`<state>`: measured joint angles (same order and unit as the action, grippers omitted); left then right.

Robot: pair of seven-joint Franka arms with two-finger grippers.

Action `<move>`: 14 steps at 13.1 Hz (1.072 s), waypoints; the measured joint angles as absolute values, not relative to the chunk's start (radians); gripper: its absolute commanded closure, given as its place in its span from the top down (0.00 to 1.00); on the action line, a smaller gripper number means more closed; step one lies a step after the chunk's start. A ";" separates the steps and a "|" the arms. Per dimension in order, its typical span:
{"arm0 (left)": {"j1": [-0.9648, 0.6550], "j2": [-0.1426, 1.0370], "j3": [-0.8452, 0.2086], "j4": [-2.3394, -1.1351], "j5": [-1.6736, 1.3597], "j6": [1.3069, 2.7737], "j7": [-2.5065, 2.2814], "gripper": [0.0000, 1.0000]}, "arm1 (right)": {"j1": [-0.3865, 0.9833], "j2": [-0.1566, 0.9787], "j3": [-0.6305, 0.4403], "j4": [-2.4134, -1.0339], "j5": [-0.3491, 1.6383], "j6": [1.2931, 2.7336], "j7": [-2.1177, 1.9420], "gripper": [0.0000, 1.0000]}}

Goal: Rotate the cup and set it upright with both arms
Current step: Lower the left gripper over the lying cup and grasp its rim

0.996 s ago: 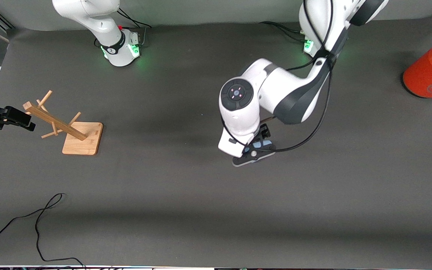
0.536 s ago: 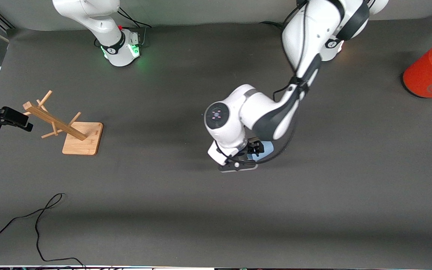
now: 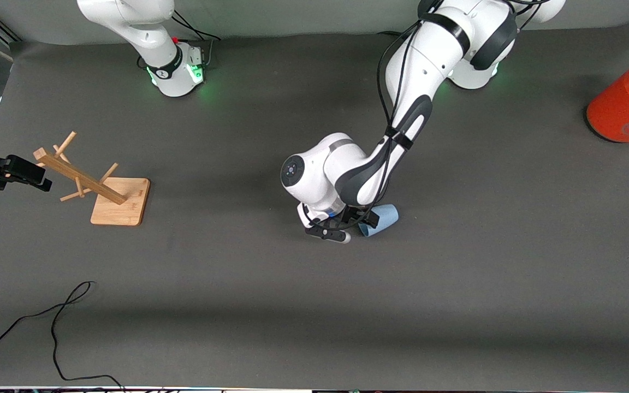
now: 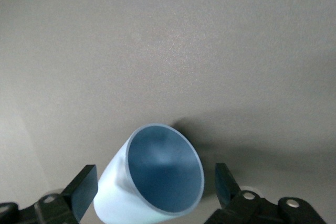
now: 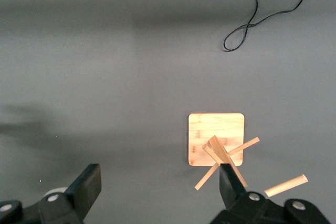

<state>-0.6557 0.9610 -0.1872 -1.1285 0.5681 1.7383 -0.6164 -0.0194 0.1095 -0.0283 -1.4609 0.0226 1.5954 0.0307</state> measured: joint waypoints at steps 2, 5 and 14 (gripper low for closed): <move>-0.655 0.961 -0.185 -1.130 0.570 1.737 -0.583 0.90 | -0.019 0.109 -0.027 -1.461 0.023 1.596 0.031 1.00; -0.655 0.961 -0.183 -1.138 0.574 1.735 -0.537 0.71 | -0.019 0.109 -0.027 -1.465 0.023 1.600 0.030 1.00; -0.650 0.955 -0.150 -1.143 0.622 1.713 -0.410 0.00 | -0.019 0.110 -0.029 -1.467 0.023 1.606 0.023 1.00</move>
<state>-0.6502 0.9546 -0.1504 -1.1426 0.6217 1.7128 -0.4096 -0.0192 0.1105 -0.0288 -1.4674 0.0226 1.6064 0.0235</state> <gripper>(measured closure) 0.881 0.000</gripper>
